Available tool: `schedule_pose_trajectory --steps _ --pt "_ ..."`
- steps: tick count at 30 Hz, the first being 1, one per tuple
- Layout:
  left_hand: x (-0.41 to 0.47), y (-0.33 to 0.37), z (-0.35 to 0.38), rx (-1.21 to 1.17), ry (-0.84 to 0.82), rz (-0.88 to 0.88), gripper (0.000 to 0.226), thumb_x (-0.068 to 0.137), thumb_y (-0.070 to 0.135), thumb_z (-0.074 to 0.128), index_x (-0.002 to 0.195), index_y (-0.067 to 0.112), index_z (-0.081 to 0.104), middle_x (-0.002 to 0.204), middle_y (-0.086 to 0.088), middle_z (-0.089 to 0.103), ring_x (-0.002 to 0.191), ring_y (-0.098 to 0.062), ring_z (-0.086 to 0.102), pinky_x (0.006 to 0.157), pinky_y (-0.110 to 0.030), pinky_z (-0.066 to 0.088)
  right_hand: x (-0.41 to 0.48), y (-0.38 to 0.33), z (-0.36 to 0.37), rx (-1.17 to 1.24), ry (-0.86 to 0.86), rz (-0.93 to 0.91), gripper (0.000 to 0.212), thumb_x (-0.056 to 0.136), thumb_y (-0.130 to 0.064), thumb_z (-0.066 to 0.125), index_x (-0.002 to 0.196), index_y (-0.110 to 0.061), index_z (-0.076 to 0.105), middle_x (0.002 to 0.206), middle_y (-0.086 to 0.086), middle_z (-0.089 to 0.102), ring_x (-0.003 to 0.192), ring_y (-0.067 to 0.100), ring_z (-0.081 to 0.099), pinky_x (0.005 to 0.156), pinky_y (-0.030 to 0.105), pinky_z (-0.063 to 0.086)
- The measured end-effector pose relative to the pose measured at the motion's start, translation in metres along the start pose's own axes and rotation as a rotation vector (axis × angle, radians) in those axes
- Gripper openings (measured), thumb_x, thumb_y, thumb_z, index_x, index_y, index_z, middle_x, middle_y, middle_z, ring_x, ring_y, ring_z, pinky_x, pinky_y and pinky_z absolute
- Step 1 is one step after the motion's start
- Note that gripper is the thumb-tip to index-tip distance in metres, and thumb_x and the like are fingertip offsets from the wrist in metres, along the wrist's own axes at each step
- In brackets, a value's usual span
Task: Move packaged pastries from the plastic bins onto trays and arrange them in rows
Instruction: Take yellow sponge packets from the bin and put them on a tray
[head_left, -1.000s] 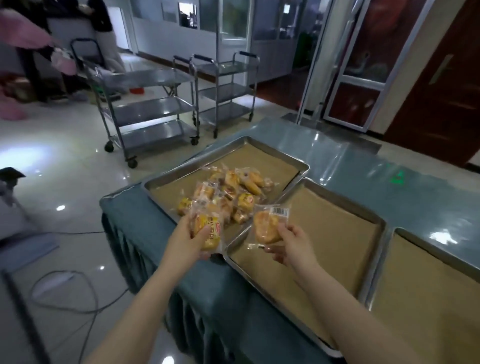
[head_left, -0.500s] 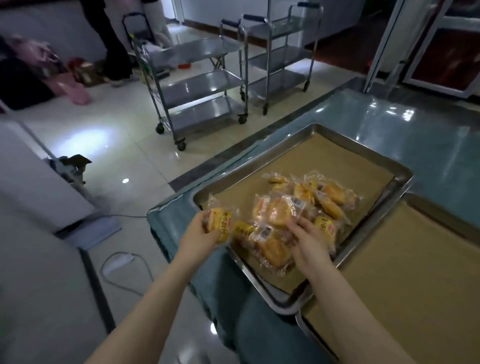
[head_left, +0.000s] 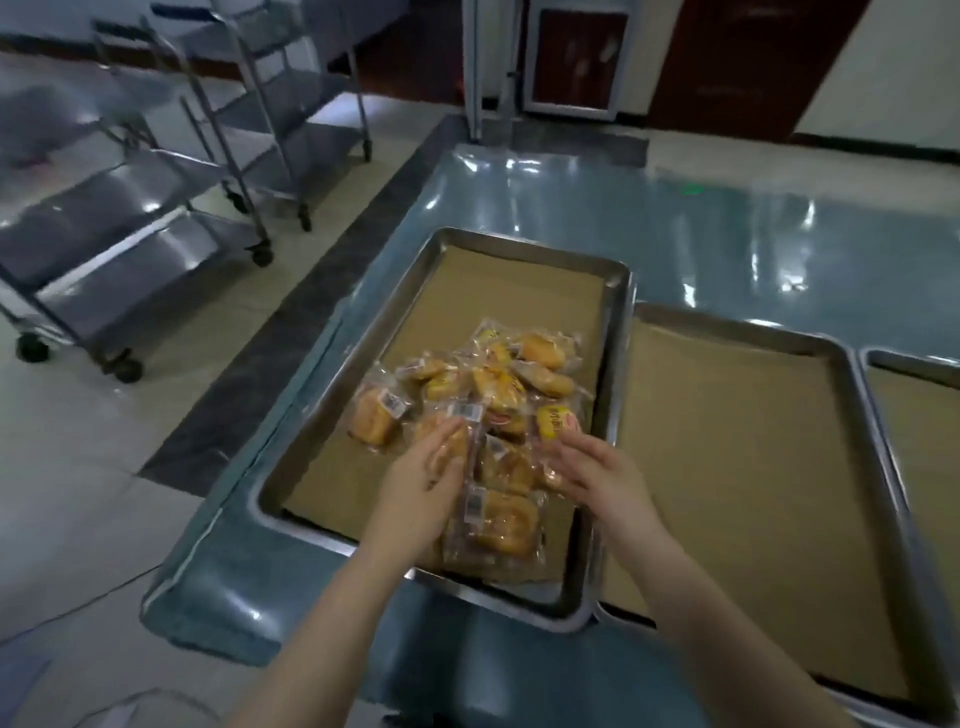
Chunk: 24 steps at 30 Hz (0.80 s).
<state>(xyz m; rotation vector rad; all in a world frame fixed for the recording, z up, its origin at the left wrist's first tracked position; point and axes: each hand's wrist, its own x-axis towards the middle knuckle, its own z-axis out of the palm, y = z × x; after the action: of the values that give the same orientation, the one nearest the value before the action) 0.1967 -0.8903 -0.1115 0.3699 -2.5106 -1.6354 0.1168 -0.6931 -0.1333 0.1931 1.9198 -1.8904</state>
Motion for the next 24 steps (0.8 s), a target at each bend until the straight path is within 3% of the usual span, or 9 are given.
schedule_pose_trajectory --steps 2,4,6,8,12,14,17,20,24 --pt "0.005 0.002 0.012 0.066 -0.115 0.057 0.049 0.093 0.020 0.053 0.130 0.051 0.044 0.115 0.041 0.045 0.092 0.014 0.052 0.083 -0.017 0.049 -0.013 0.006 -0.009 -0.034 0.083 -0.014 0.021 0.093 -0.016 0.059 0.112 -0.023 0.064 0.115 0.000 0.068 0.106 0.014 0.064 0.097 0.036 0.048" --pt "0.006 0.005 0.029 0.153 -0.222 0.130 0.053 0.093 0.022 0.053 0.138 0.045 0.038 0.125 0.027 0.049 0.099 0.001 0.056 0.092 -0.031 0.049 -0.029 0.016 -0.021 -0.075 0.164 -0.025 0.026 0.093 -0.012 0.059 0.118 -0.016 0.063 0.114 0.000 0.068 0.102 0.009 0.064 0.092 0.026 0.050" --pt "0.004 0.007 0.050 0.215 -0.328 0.237 0.056 0.093 0.021 0.053 0.143 0.038 0.034 0.144 0.011 0.040 0.124 -0.009 0.046 0.106 -0.033 0.038 -0.046 0.026 -0.035 -0.106 0.242 -0.032 0.028 0.093 -0.008 0.059 0.121 -0.011 0.061 0.110 -0.002 0.068 0.094 0.000 0.063 0.082 0.016 0.050" --pt "-0.004 0.011 0.073 0.270 -0.426 0.321 0.058 0.093 0.021 0.053 0.145 0.033 0.030 0.151 0.009 0.029 0.131 -0.016 0.039 0.110 -0.033 0.032 -0.063 0.034 -0.052 -0.119 0.312 -0.034 0.029 0.092 -0.005 0.059 0.120 -0.012 0.061 0.108 -0.003 0.067 0.089 -0.006 0.062 0.074 0.010 0.048" --pt "-0.020 0.021 0.115 0.382 -0.583 0.456 0.060 0.094 0.028 0.051 0.147 0.028 0.025 0.154 0.010 0.024 0.140 -0.003 0.014 0.110 -0.016 0.008 -0.097 0.041 -0.093 -0.219 0.401 -0.052 0.029 0.090 -0.010 0.063 0.118 -0.016 0.063 0.114 -0.004 0.066 0.097 0.000 0.062 0.082 0.013 0.048" --pt "-0.023 0.034 0.135 0.413 -0.622 0.513 0.059 0.093 0.028 0.051 0.147 0.027 0.027 0.153 0.009 0.026 0.140 -0.004 0.016 0.111 -0.016 0.009 -0.112 0.042 -0.120 -0.414 0.438 -0.046 0.032 0.089 -0.021 0.064 0.121 -0.023 0.063 0.112 -0.009 0.065 0.101 0.004 0.062 0.087 0.019 0.047" --pt "-0.031 0.061 0.172 0.413 -0.644 0.541 0.058 0.093 0.026 0.052 0.147 0.025 0.028 0.152 0.006 0.029 0.140 -0.008 0.021 0.116 -0.026 0.016 -0.135 0.043 -0.166 -0.733 0.436 -0.018 0.037 0.090 -0.033 0.061 0.127 -0.030 0.057 0.104 -0.003 0.069 0.074 0.003 0.061 0.068 0.017 0.045" --pt "-0.046 0.092 0.219 0.380 -0.652 0.543 0.057 0.094 0.022 0.052 0.147 0.024 0.028 0.152 0.004 0.028 0.140 -0.009 0.022 0.112 -0.018 0.012 -0.159 0.042 -0.217 -0.855 0.431 -0.047 0.040 0.091 -0.033 0.059 0.130 -0.028 0.054 0.123 -0.006 0.061 0.103 0.005 0.058 0.080 0.012 0.038" --pt "-0.077 0.143 0.297 0.316 -0.612 0.550 0.057 0.094 0.015 0.052 0.146 0.022 0.029 0.151 0.001 0.030 0.141 -0.011 0.020 0.103 -0.008 0.007 -0.191 0.040 -0.307 -1.034 0.453 -0.122 0.040 0.091 -0.026 0.059 0.130 -0.020 0.055 0.136 -0.001 0.053 0.122 0.020 0.049 0.101 0.030 0.037"
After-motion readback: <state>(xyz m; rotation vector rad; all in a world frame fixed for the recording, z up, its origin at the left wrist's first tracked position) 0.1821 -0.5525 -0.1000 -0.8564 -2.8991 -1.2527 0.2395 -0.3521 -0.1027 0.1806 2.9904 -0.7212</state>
